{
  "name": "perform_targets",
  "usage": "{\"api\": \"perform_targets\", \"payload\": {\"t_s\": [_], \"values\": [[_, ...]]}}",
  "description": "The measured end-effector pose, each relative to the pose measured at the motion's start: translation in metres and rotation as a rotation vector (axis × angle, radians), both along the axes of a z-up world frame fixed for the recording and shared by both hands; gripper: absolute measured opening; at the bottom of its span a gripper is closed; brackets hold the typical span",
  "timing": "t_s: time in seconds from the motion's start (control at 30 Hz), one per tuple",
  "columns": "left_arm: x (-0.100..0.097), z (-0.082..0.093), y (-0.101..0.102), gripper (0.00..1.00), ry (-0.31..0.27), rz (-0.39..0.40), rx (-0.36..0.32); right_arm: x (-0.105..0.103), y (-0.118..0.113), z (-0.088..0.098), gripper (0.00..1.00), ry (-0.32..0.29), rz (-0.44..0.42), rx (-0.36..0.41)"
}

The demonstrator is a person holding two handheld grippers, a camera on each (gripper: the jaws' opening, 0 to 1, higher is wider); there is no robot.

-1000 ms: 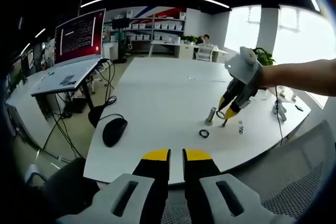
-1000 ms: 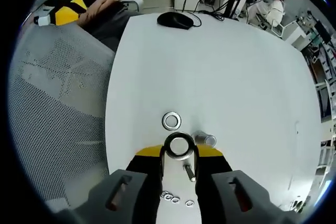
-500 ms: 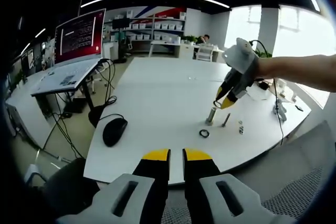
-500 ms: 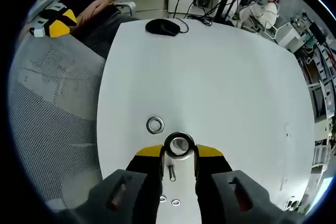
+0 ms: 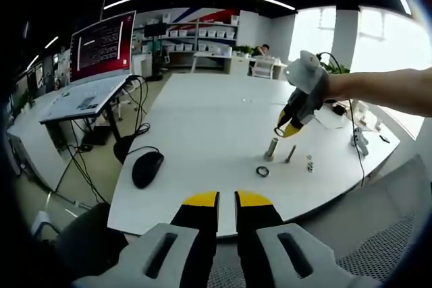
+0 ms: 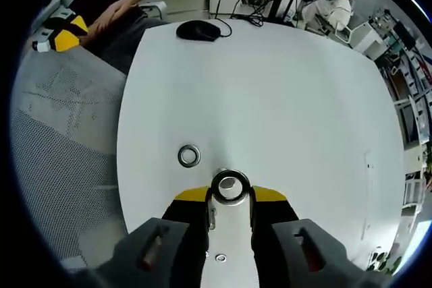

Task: Place the washer onto the threaded stud by aligning its center hole with the stud, sliding it down to the base, and recovering from edge contact or off-axis alignment until the washer reaches the visible bottom stop.

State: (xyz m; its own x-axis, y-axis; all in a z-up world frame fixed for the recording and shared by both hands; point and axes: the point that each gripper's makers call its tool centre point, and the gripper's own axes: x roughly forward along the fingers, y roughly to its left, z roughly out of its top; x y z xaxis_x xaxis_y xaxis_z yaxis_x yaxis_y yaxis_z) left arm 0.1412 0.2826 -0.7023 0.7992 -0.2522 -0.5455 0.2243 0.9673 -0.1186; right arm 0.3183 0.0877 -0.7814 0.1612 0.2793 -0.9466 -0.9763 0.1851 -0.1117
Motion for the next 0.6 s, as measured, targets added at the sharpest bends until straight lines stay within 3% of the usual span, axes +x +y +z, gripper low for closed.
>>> {"api": "perform_targets", "payload": {"t_s": [0.6], "values": [[-0.0002, -0.0004, 0.0001, 0.07, 0.003, 0.0, 0.003, 0.0048, 0.0026, -0.0058, 0.23, 0.03, -0.028, 0.019]]}}
